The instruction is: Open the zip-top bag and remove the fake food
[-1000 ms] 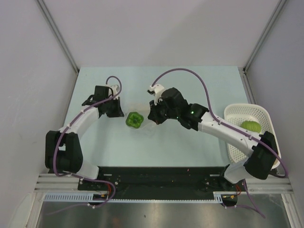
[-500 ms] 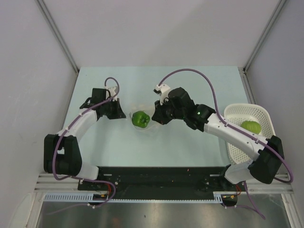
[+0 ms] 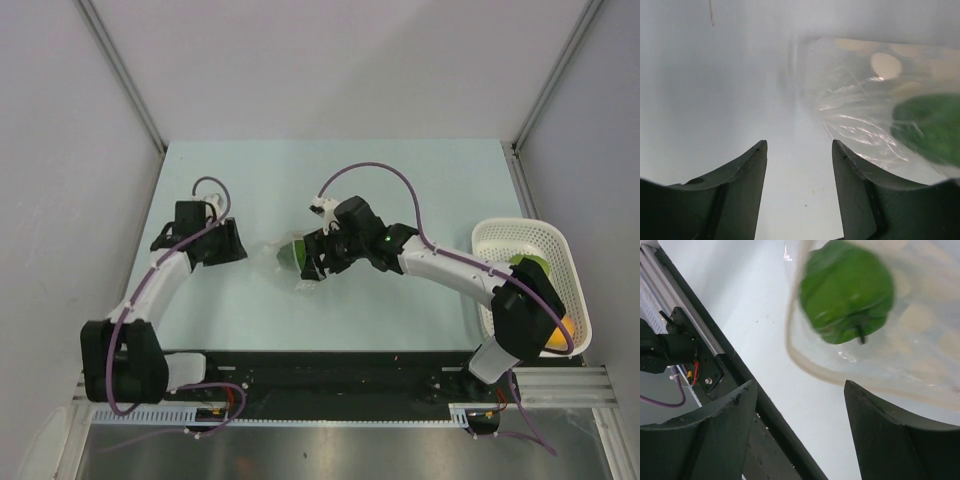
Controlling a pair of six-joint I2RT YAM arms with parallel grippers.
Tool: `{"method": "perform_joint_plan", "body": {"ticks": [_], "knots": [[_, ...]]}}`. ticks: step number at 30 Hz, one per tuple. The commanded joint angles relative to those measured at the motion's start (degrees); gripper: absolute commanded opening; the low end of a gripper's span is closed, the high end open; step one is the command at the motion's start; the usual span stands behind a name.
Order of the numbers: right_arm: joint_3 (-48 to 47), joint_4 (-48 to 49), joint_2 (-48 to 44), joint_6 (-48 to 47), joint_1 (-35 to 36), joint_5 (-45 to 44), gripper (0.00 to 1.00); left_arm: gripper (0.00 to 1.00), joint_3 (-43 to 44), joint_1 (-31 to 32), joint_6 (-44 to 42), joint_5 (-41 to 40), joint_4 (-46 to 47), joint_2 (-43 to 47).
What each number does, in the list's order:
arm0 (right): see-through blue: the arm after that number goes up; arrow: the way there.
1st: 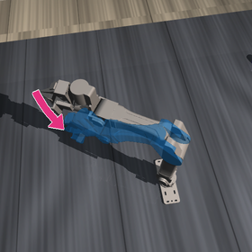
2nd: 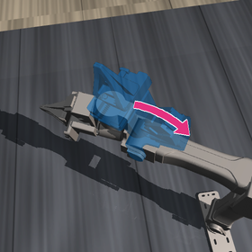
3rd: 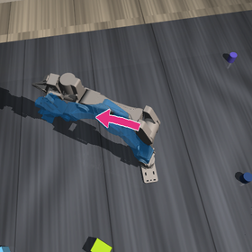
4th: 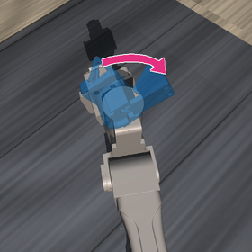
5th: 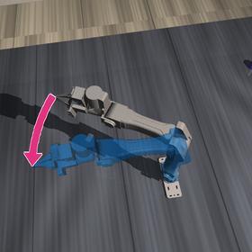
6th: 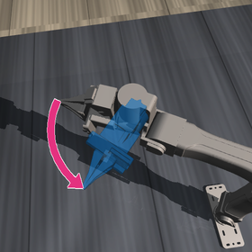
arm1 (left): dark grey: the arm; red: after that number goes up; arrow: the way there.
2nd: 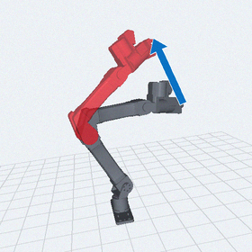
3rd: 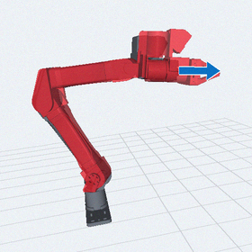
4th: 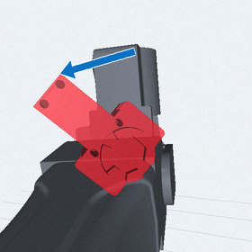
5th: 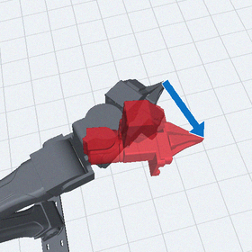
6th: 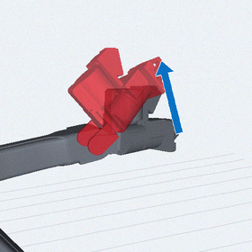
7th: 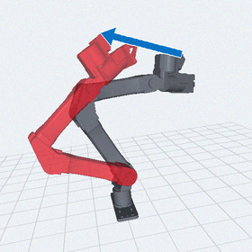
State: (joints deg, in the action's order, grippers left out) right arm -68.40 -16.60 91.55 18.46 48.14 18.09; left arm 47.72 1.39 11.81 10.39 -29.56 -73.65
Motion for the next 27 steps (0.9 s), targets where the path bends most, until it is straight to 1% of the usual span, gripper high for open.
{"method": "perform_joint_plan", "body": {"ticks": [1, 3, 4, 7, 8, 10, 11, 12, 13, 15, 16, 19, 20, 22, 23, 24, 25, 26, 27], "knots": [[-0.3, 1.0, -2.3, 0.7, 0.2, 1.3, 0.79, 0.59, 1.3, 0.6, 3.4, 10.1, 2.0, 8.2], [-0.3, 1.4, -1.9, 0.6, -0.1, 1.1, 0.81, 0.59, 0.8, 3.0, 5.8, 15.4, 2.8, 10.2], [-0.3, 1.9, -1.8, 0.9, -0.3, 0.1, 0.81, 0.58, 0.7, 4.1, 6.4, 16.5, 3.5, 10.3], [-0.3, 3.1, -1.5, 2.0, -1.5, -3.7, 0.8, 0.57, -1.7, 10.5, 10.5, 17.1, 8.5, 12.3], [-0.2, 3.3, -1.5, 2.5, -2.2, -3.9, 0.8, 0.57, -1.6, 11.6, 11.9, 16.9, 10.7, 12.4], [-0.2, 5.0, -2.2, 3.2, -4.5, -3.2, 0.78, 0.57, 0.4, 14.5, 13.0, 15.3, 11.6, 11.8], [-0.3, 5.2, -2.5, 3.5, -5.4, -3.8, 0.78, 0.57, 1.7, 15.3, 13.0, 14.8, 11.2, 9.9], [-0.3, 4.7, -3.6, 3.9, -8.0, -4.0, 0.78, 0.57, 3.1, 16.0, 13.1, 13.9, 10.4, 8.8], [-0.3, 4.3, -4.2, 5.3, -9.5, -3.9, 0.78, 0.57, 5.9, 17.1, 13.6, 13.7, 9.9, 7.4], [-0.3, 3.3, -5.1, 6.8, -12.9, -4.0, 0.79, 0.57, 8.2, 17.5, 14.8, 14.3, 9.3, 4.0], [-0.3, 3.2, -5.2, 6.2, -15.7, -4.1, 0.79, 0.57, 9.7, 17.9, 16.1, 14.4, 9.4, 3.1], [-0.3, 4.6, -4.0, 6.1, -20.5, -3.2, 0.78, 0.57, 12.1, 19.3, 18.1, 14.3, 11.1, 0.4], [-0.3, 5.3, -3.3, 5.5, -21.2, -2.8, 0.77, 0.57, 12.7, 19.9, 18.5, 13.8, 11.5, -0.4], [-0.3, 7.6, -0.3, 4.1, -22.6, -1.9, 0.71, 0.58, 15.7, 22.3, 18.9, 12.6, 11.0, -3.5], [-0.3, 8.4, 0.8, 3.8, -23.0, -0.9, 0.66, 0.59, 17.1, 23.3, 19.1, 9.9, 9.5, -4.7], [-0.3, 9.6, 1.8, 3.6, -23.4, -0.3, 0.46, 0.62, 18.6, 24.3, 19.2, 8.5, 8.6, -6.0], [-0.3, 10.4, 2.9, 3.4, -23.6, 0.6, 0.41, 0.62, 21.4, 26.4, 19.4, 7.2, 7.9, -8.9], [-0.4, 11.2, 5.1, 3.4, -24.0, 2.8, 0.37, 0.63, 22.8, 27.3, 19.5, 3.3, 6.8, -9.9], [-0.4, 12.5, 6.2, 3.1, -23.9, 3.4, 0.31, 0.64, 24.1, 28.1, 19.8, 1.9, 6.4, -11.4]]}}
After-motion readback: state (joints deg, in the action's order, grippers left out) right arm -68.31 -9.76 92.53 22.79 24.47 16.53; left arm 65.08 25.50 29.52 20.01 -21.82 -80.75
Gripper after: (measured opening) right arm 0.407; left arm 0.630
